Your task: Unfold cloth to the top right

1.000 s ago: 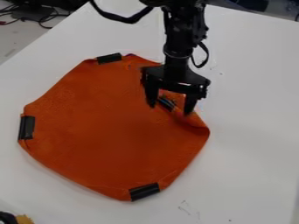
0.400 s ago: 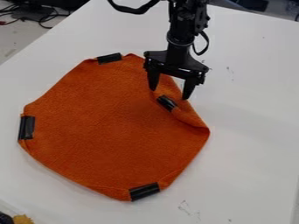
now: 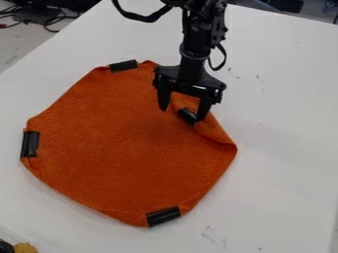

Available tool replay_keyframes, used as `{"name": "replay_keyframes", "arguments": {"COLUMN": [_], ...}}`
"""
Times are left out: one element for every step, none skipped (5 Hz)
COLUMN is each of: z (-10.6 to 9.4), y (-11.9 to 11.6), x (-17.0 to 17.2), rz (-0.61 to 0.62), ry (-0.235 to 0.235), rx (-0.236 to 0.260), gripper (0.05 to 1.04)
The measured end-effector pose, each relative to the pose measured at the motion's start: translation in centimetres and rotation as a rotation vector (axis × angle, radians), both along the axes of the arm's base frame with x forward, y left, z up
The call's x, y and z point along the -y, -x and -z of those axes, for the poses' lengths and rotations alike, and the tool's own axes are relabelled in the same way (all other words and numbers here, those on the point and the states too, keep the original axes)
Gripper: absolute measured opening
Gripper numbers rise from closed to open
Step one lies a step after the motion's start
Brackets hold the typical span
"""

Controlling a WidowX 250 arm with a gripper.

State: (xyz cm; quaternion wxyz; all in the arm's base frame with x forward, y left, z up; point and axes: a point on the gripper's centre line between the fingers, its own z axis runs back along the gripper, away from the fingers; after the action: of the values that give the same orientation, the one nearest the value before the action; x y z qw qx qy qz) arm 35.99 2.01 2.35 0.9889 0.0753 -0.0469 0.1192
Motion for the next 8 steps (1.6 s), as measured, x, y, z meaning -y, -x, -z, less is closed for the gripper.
{"name": "replay_keyframes", "arguments": {"z": [0.5,1.2,1.4,1.4,1.3,0.5,-1.0,-1.8], "y": [-0.1,-0.1,-0.5,-0.7,-0.7,-1.2,-2.3,-4.0], "x": [0.2,0.2,0.4,0.4,0.6,1.0,1.9,3.0], "rz": [0.005,0.007,0.024,0.026,0.022,0.031,0.059,0.103], "ry": [0.026,0.031,0.036,0.038,0.024,-0.01,-0.04,-0.046], "rx": [0.005,-0.015,-0.021,-0.022,-0.024,-0.026,-0.01,-0.017], "gripper": [0.966,0.696,0.482,0.387,0.316,0.227,0.154,0.107]}}
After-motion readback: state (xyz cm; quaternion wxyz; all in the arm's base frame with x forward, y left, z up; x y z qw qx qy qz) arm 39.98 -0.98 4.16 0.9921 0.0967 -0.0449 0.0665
